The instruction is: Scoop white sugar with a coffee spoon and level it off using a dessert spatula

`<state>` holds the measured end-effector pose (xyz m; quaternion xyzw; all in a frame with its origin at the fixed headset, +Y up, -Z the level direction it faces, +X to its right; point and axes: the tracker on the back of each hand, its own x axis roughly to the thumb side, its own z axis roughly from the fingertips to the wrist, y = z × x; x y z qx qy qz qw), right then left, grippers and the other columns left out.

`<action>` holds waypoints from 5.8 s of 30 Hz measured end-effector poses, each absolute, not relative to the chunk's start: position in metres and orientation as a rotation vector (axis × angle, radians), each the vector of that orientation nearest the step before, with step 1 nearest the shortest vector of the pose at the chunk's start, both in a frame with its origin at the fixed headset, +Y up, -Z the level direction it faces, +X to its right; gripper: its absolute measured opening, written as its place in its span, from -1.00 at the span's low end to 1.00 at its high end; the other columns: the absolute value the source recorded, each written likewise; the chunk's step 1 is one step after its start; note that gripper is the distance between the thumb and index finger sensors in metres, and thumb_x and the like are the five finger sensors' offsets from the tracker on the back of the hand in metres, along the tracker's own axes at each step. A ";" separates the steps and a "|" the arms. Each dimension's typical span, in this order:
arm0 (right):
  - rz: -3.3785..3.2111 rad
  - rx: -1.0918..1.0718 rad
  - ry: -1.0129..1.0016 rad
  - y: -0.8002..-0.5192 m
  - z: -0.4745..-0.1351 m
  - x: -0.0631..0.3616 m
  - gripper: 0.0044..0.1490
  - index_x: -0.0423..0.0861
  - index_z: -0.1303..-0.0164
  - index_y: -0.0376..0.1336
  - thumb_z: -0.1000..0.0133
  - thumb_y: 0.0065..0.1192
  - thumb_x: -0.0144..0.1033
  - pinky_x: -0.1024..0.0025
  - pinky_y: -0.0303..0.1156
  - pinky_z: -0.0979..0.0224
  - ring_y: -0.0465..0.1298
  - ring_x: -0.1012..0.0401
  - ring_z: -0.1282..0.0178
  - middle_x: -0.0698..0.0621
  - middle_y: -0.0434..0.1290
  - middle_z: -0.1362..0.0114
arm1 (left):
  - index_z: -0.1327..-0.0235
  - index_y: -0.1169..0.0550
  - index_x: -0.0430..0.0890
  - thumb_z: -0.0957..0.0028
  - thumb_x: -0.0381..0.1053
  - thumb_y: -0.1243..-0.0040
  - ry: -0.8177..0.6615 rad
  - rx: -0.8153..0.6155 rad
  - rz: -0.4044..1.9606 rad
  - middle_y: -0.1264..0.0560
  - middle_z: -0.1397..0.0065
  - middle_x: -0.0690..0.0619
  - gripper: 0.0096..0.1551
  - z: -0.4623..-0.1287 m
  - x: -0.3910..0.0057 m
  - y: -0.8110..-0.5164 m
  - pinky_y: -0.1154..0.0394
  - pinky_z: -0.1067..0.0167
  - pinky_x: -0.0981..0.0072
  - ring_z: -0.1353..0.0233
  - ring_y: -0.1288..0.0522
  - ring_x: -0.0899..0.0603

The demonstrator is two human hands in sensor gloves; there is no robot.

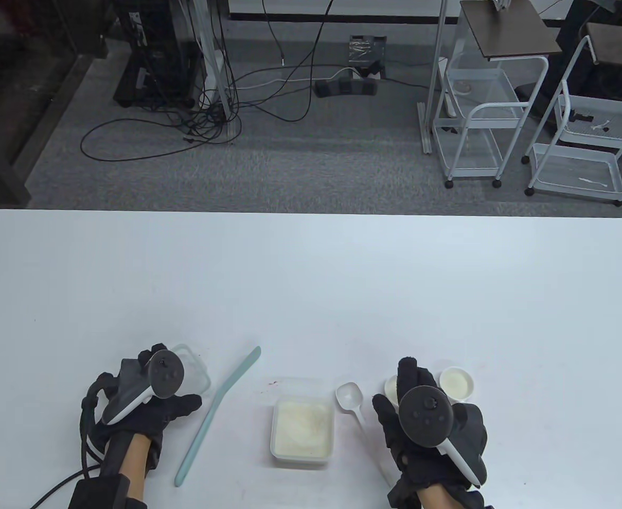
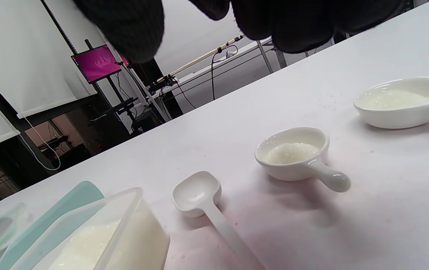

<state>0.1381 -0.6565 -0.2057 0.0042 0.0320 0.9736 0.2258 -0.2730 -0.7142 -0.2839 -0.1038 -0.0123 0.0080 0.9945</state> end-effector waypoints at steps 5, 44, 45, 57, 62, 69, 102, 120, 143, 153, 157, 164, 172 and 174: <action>2.693 0.022 0.095 -0.657 -0.206 0.136 -0.01 -0.38 -0.68 -0.11 -0.26 0.18 -0.12 -0.49 0.22 -0.41 0.26 -0.46 -0.46 -0.52 0.07 -0.64 | -0.74 -0.11 -0.31 0.35 0.66 -0.23 -0.171 -0.162 0.074 -0.26 -0.75 -0.38 0.58 -0.280 -0.237 -0.688 -0.26 -0.29 -0.78 -0.51 -0.46 -0.57; 2.323 0.283 0.266 -0.711 -0.219 0.091 -0.20 -0.44 -0.60 0.03 -0.25 0.16 -0.35 -0.54 0.22 -0.35 0.45 -0.24 -0.24 -0.40 0.39 -0.38 | -0.76 -0.08 -0.24 0.34 0.65 -0.23 -0.644 -0.217 -0.026 -0.21 -0.78 -0.31 0.56 -0.230 -0.098 -0.690 -0.24 -0.34 -0.73 -0.54 -0.45 -0.53; 2.333 0.286 0.266 -0.712 -0.218 0.089 -0.21 -0.44 -0.60 0.03 -0.25 0.16 -0.35 -0.54 0.22 -0.36 0.45 -0.24 -0.24 -0.41 0.38 -0.38 | -0.76 -0.08 -0.24 0.33 0.65 -0.23 -0.641 -0.220 -0.035 -0.21 -0.78 -0.32 0.55 -0.230 -0.097 -0.691 -0.23 -0.34 -0.73 -0.54 -0.44 -0.53; 2.490 0.288 0.307 -0.717 -0.216 0.076 -0.21 -0.43 -0.60 0.05 -0.25 0.18 -0.35 -0.53 0.22 -0.36 0.44 -0.25 -0.24 -0.44 0.35 -0.41 | -0.77 -0.08 -0.20 0.32 0.65 -0.21 -0.626 -0.259 -0.106 -0.20 -0.79 -0.26 0.52 -0.230 -0.094 -0.698 -0.20 -0.35 -0.74 -0.57 -0.40 -0.53; 2.518 0.296 0.323 -0.717 -0.215 0.074 -0.20 -0.43 -0.60 0.05 -0.25 0.19 -0.35 -0.54 0.21 -0.36 0.43 -0.26 -0.25 -0.44 0.34 -0.42 | -0.77 -0.08 -0.19 0.31 0.65 -0.21 -0.623 -0.280 -0.088 -0.19 -0.80 -0.26 0.51 -0.231 -0.095 -0.700 -0.20 -0.35 -0.74 -0.57 -0.40 -0.53; 2.520 0.286 0.342 -0.717 -0.214 0.074 -0.20 -0.44 -0.60 0.05 -0.25 0.19 -0.34 -0.53 0.21 -0.36 0.43 -0.26 -0.25 -0.44 0.34 -0.41 | -0.77 -0.08 -0.19 0.30 0.64 -0.20 -0.626 -0.291 -0.080 -0.18 -0.79 -0.28 0.50 -0.230 -0.095 -0.700 -0.22 -0.36 -0.71 -0.57 -0.41 -0.51; 2.659 0.261 0.338 -0.712 -0.208 0.067 -0.18 -0.41 -0.61 0.04 -0.23 0.21 -0.33 -0.50 0.23 -0.37 0.43 -0.26 -0.27 -0.44 0.32 -0.44 | -0.79 -0.01 -0.01 0.32 0.58 -0.19 -0.538 -0.395 -0.067 -0.08 -0.85 -0.12 0.42 -0.233 -0.096 -0.699 -0.26 -0.43 -0.52 -0.56 -0.37 -0.40; 2.673 0.267 0.321 -0.712 -0.206 0.062 -0.21 -0.44 -0.59 0.05 -0.23 0.19 -0.37 -0.48 0.27 -0.36 0.48 -0.23 -0.22 -0.43 0.38 -0.39 | -0.78 -0.02 -0.06 0.31 0.55 -0.22 -0.556 -0.399 -0.064 -0.10 -0.83 -0.19 0.43 -0.233 -0.093 -0.698 -0.40 -0.41 -0.34 -0.36 -0.53 -0.32; 2.665 0.288 0.315 -0.713 -0.206 0.064 -0.21 -0.45 -0.58 0.06 -0.24 0.19 -0.37 -0.50 0.26 -0.37 0.49 -0.28 -0.26 -0.43 0.39 -0.41 | -0.80 0.03 -0.09 0.19 0.61 -0.05 -0.561 -0.377 -0.064 -0.05 -0.84 -0.23 0.39 -0.227 -0.102 -0.698 -0.32 -0.44 -0.46 -0.46 -0.51 -0.31; 2.683 0.356 0.018 -0.692 -0.202 0.072 -0.11 -0.37 -0.65 -0.03 -0.25 0.21 -0.25 -0.66 0.02 -0.42 0.16 -0.50 -0.51 -0.49 0.09 -0.64 | -0.80 0.06 -0.14 0.03 0.56 0.02 -0.425 -0.133 0.085 0.09 -0.82 -0.36 0.30 -0.229 -0.136 -0.668 -0.06 -0.37 -0.71 -0.62 -0.07 -0.71; 2.796 0.396 -0.149 -0.675 -0.200 0.075 0.00 -0.31 -0.70 -0.14 -0.23 0.22 -0.14 -0.71 -0.14 -0.44 -0.08 -0.59 -0.60 -0.46 -0.14 -0.74 | -0.80 0.04 -0.12 -0.03 0.52 0.01 -0.396 -0.031 0.143 0.10 -0.82 -0.37 0.23 -0.229 -0.142 -0.663 0.01 -0.34 -0.76 -0.61 -0.02 -0.73; 2.815 0.336 -0.211 -0.656 -0.211 0.063 0.02 -0.22 -0.71 -0.17 -0.22 0.23 -0.10 -0.65 -0.25 -0.44 -0.24 -0.58 -0.60 -0.41 -0.27 -0.77 | -0.79 -0.02 -0.09 -0.06 0.50 0.00 -0.362 0.064 0.183 0.07 -0.82 -0.35 0.17 -0.230 -0.149 -0.656 0.05 -0.32 -0.77 -0.63 -0.01 -0.70; 2.802 0.363 -0.302 -0.661 -0.213 0.040 -0.02 -0.24 -0.69 -0.08 -0.20 0.28 -0.14 -0.62 -0.17 -0.44 -0.14 -0.57 -0.60 -0.40 -0.15 -0.76 | -0.78 -0.07 -0.09 -0.05 0.48 -0.04 -0.412 0.080 0.161 0.01 -0.82 -0.31 0.14 -0.235 -0.154 -0.668 -0.03 -0.36 -0.70 -0.63 -0.08 -0.65; 2.835 0.349 -0.236 -0.666 -0.213 0.041 0.00 -0.25 -0.70 -0.09 -0.20 0.27 -0.12 -0.63 -0.17 -0.44 -0.14 -0.57 -0.60 -0.42 -0.15 -0.75 | -0.77 -0.06 -0.09 -0.05 0.48 -0.03 -0.419 0.088 0.141 0.01 -0.81 -0.32 0.14 -0.235 -0.153 -0.670 -0.04 -0.37 -0.69 -0.63 -0.08 -0.65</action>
